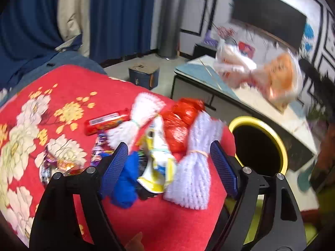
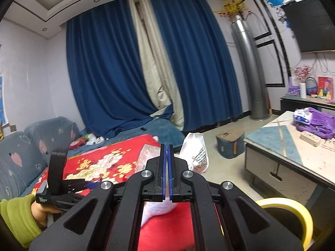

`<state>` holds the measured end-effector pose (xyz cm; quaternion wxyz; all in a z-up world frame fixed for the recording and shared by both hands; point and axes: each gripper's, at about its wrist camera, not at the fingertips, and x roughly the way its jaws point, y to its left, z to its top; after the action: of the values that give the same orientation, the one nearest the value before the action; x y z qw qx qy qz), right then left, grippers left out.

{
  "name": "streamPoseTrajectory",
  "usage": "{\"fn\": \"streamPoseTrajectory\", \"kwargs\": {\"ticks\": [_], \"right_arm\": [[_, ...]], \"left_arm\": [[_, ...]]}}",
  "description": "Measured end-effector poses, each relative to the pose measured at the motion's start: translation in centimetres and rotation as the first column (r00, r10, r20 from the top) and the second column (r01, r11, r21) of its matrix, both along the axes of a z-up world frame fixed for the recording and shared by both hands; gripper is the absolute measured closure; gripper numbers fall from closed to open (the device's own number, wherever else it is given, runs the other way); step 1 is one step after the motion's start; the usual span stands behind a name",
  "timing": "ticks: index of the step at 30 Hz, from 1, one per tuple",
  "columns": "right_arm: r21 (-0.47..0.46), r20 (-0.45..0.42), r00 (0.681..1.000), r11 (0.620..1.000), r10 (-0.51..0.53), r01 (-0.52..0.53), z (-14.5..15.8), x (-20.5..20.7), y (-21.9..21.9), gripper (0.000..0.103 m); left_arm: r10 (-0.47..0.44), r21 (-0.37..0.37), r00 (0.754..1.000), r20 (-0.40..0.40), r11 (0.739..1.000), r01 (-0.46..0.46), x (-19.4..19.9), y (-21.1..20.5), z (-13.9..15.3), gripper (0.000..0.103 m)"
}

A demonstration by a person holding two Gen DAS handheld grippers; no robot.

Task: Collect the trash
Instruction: 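Carry the yellow snack bag in the left tool over the yellow-rimmed bin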

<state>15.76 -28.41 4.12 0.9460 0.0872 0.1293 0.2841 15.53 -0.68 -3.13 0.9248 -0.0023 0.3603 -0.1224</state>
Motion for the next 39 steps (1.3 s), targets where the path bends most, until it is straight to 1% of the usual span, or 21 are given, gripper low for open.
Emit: {"fn": "streamPoseTrajectory", "kwargs": {"ticks": [1,3,6,8,9,10,11,12,13,15,16,18,19,21,24,26,29,31,34,39], "right_arm": [[0.003,-0.002,1.000,1.000,-0.013,0.013,-0.1,0.0,-0.7,0.101],[0.013,-0.010,0.999,0.999,-0.040,0.040,-0.3,0.1,-2.0,0.101],[0.033,-0.032,0.996,0.996,-0.082,0.083,-1.0,0.2,-4.0,0.101],[0.042,-0.042,0.994,0.993,-0.105,0.107,-1.4,0.2,-5.2,0.101],[0.044,-0.043,0.992,0.992,-0.115,0.117,-1.5,0.2,-5.6,0.101],[0.048,-0.043,0.991,0.990,-0.129,0.131,-1.7,0.0,-6.2,0.101],[0.051,-0.043,0.990,0.989,-0.136,0.138,-1.7,0.0,-6.8,0.101],[0.054,-0.044,0.989,0.988,-0.144,0.146,-1.6,0.1,-7.2,0.101],[0.058,-0.044,0.987,0.986,-0.156,0.159,-1.7,0.0,-7.8,0.101],[0.065,-0.047,0.984,0.982,-0.173,0.175,-1.9,0.1,-8.6,0.101],[0.068,-0.051,0.983,0.981,-0.179,0.182,-1.9,0.1,-9.0,0.101],[0.068,-0.058,0.979,0.978,-0.194,0.198,-2.2,0.0,-9.7,0.101],[0.065,-0.063,0.978,0.977,-0.201,0.205,-2.4,0.1,-10.0,0.101],[0.059,-0.083,0.974,0.975,-0.211,0.216,-3.1,0.2,-10.7,0.101],[0.042,-0.129,0.967,0.973,-0.221,0.228,-4.5,0.5,-11.4,0.101],[0.026,-0.158,0.961,0.972,-0.226,0.233,-5.3,0.7,-11.5,0.101],[0.001,-0.195,0.955,0.973,-0.226,0.231,-6.4,0.7,-11.4,0.101],[-0.016,-0.208,0.951,0.973,-0.228,0.229,-7.0,0.7,-11.2,0.101],[-0.050,-0.220,0.947,0.973,-0.232,0.227,-7.8,0.5,-11.1,0.101],[-0.101,-0.234,0.941,0.969,-0.245,0.227,-8.8,0.2,-11.5,0.101]], "left_arm": [[-0.014,0.039,1.000,-0.006,0.999,0.014,0.2,-0.8,-0.4,0.033],[-0.026,0.064,0.999,-0.022,0.998,0.028,0.6,-1.6,-0.9,0.035],[-0.014,0.058,0.998,-0.063,0.998,0.018,2.0,-1.8,-1.5,0.040],[0.014,0.033,0.995,-0.100,0.999,-0.011,3.2,-1.4,-1.8,0.045],[0.032,0.021,0.992,-0.121,0.999,-0.030,3.9,-1.1,-2.0,0.050],[0.042,0.003,0.989,-0.145,0.999,-0.042,4.4,-0.7,-2.3,0.056],[0.046,-0.010,0.986,-0.159,0.999,-0.048,4.7,-0.6,-2.4,0.058],[0.051,-0.019,0.984,-0.170,0.998,-0.055,5.0,-0.5,-2.5,0.064],[0.056,-0.023,0.982,-0.178,0.998,-0.061,5.3,-0.3,-2.7,0.075],[0.082,-0.018,0.979,-0.185,0.996,-0.086,5.6,0.0,-2.8,0.088],[0.089,-0.024,0.979,-0.184,0.995,-0.095,5.5,0.1,-2.6,0.089],[0.085,-0.055,0.982,-0.168,0.994,-0.095,5.0,0.3,-1.8,0.091],[0.082,-0.059,0.984,-0.156,0.994,-0.093,4.7,0.2,-1.3,0.091],[0.071,-0.061,0.991,-0.118,0.995,-0.078,4.0,-0.4,0.2,0.091],[0.050,-0.085,0.997,-0.061,0.995,-0.056,3.2,-1.3,2.5,0.091],[0.024,-0.104,0.999,-0.021,0.994,-0.026,2.8,-2.3,4.1,0.091],[-0.023,-0.120,1.000,0.015,0.993,0.025,2.7,-4.2,5.5,0.091],[-0.056,-0.128,0.998,0.028,0.990,0.059,2.7,-5.7,5.8,0.091],[-0.108,-0.140,0.994,0.030,0.984,0.111,3.1,-8.3,5.5,0.091],[-0.177,-0.193,0.984,-0.003,0.966,0.173,4.0,-12.3,3.5,0.091]]}}
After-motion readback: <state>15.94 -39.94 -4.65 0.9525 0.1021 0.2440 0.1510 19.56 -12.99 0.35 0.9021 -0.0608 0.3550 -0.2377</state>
